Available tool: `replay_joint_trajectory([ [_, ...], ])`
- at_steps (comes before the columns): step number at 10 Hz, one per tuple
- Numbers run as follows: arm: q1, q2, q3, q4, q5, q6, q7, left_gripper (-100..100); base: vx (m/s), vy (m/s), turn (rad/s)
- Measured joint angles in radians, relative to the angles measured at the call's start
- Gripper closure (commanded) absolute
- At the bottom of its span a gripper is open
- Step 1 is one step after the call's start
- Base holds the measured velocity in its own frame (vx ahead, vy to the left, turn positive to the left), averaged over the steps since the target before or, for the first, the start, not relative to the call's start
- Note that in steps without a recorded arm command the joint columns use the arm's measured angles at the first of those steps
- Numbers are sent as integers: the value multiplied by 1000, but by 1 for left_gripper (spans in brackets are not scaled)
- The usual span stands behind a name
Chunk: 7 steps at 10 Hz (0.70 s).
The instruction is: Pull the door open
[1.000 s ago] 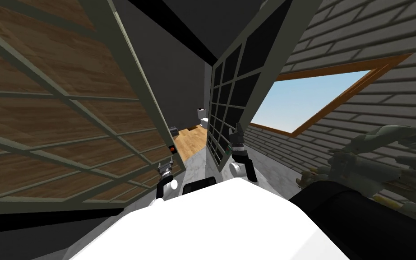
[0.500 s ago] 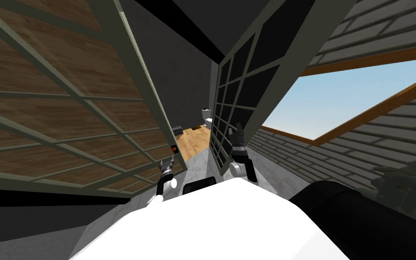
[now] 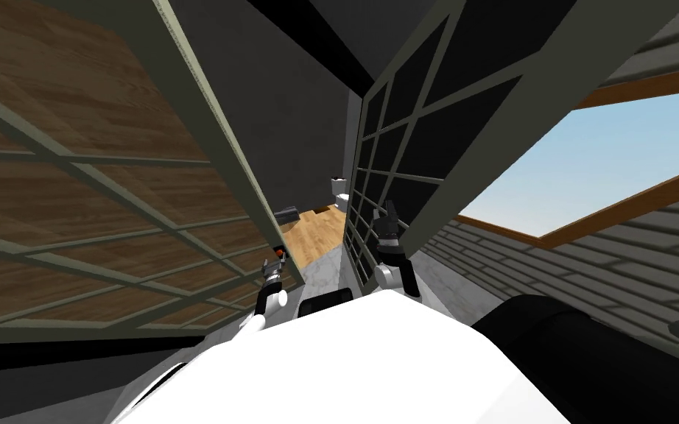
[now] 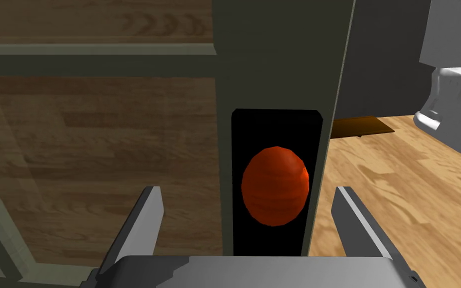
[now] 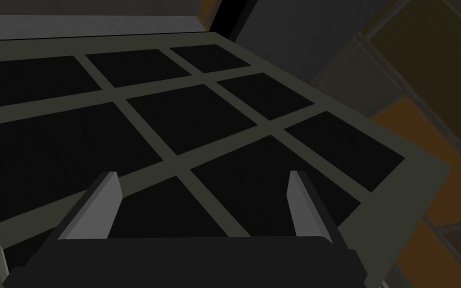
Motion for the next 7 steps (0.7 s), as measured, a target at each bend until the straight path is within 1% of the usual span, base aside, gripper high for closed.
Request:
replay_joint_trajectory([
  [1, -9, 2, -5, 15, -4, -2, 9, -100, 121, 2, -7],
  [2, -10, 3, -6, 17, -4, -2, 11, 100, -22, -3, 8],
  [4, -11, 2, -6, 14, -4, -2, 9, 100, -40, -4, -11],
  [7, -8, 0, -8, 16, -4, 1, 9, 100, -9, 0, -1],
])
